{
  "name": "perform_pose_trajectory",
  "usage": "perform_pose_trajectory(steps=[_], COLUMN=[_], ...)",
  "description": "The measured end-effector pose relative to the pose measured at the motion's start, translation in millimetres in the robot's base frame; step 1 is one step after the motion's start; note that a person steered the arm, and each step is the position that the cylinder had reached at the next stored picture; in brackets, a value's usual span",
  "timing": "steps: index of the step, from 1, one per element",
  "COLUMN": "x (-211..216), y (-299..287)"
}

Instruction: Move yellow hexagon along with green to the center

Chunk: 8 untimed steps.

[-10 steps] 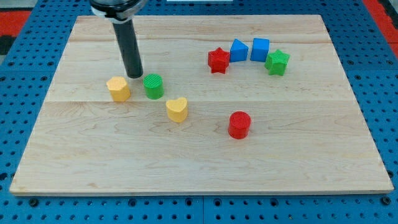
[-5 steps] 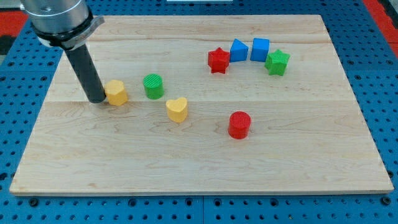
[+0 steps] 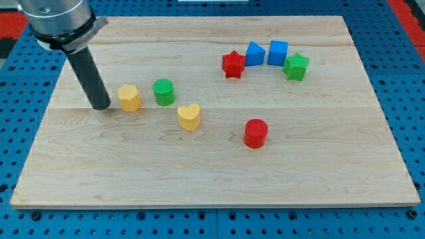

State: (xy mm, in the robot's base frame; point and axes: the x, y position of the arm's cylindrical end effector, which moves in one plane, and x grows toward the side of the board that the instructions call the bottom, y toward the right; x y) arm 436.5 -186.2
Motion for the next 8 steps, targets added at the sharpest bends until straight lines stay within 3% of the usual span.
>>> perform_pose_trajectory(steps=[4, 8], x=[0, 0], y=[95, 17])
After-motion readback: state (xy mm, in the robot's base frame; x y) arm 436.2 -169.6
